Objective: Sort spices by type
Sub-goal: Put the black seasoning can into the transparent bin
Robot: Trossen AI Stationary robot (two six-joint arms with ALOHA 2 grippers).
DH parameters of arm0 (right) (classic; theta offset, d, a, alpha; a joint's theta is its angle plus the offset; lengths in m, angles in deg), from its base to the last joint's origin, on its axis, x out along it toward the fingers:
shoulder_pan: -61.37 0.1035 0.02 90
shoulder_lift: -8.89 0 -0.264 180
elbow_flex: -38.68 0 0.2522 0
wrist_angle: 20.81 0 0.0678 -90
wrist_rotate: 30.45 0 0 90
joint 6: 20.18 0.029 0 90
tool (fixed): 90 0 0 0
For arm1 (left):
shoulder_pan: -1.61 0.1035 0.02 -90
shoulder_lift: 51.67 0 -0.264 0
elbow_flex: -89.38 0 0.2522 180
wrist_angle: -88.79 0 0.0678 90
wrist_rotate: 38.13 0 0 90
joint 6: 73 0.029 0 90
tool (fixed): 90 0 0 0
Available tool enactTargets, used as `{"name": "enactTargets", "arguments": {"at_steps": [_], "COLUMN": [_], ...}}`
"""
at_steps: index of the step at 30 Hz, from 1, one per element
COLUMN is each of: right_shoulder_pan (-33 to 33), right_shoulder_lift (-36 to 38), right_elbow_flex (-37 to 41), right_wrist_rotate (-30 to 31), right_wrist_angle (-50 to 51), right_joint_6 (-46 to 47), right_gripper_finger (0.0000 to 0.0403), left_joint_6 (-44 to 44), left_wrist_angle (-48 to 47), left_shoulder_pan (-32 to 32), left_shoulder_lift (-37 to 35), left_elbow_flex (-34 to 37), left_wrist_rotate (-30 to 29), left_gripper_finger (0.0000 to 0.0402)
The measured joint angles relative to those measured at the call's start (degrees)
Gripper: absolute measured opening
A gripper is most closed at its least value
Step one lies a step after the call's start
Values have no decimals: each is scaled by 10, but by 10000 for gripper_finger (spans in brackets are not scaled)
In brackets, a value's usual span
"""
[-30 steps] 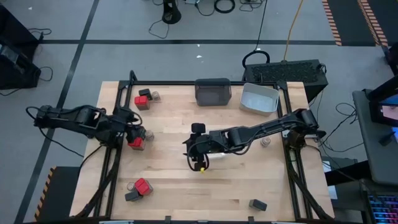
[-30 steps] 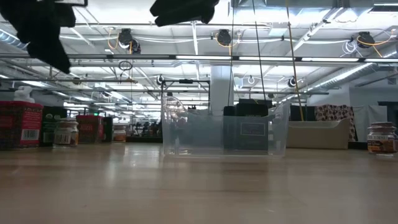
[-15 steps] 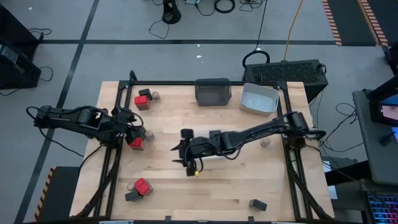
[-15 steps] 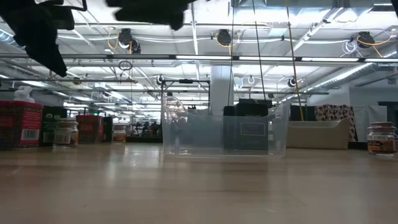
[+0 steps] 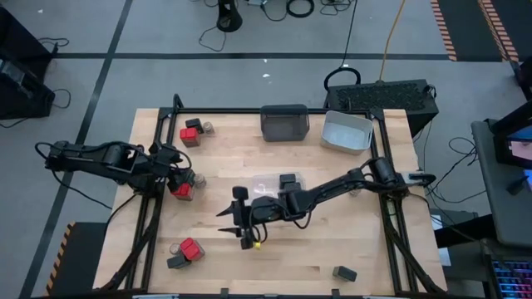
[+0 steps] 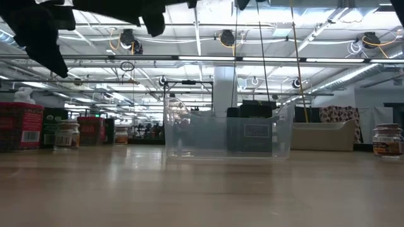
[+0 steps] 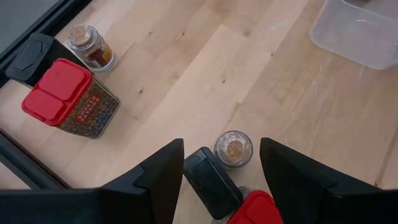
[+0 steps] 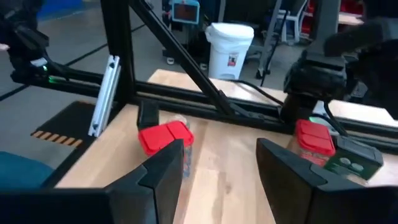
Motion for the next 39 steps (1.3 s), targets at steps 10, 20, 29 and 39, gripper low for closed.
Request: {"name": "enactTargets", "arguments": {"at_steps": [10,20,29,39], "right_shoulder_pan": [16,30,37,38], "right_shoulder_lift": [0,0,-7,-116], "right_elbow_flex": [0,0,-2,-163], "right_wrist_rotate": [2,3,2,-32], "right_wrist_angle": [-21,-19,-34,17], "right_joint_6": [-4,-3,-2,-3], "right_gripper_finger": [183,183,183,183], "left_joint_6": [0,0,0,-22], "left_wrist_angle": [0,0,0,6], "left_shoulder_pan": [0,0,0,0], "left_shoulder_lift": [0,0,0,3], "left_elbow_flex": [0,0,0,0], "left_wrist_rotate": [0,0,0,8], "left_gripper_finger": [217,217,217,217]}}
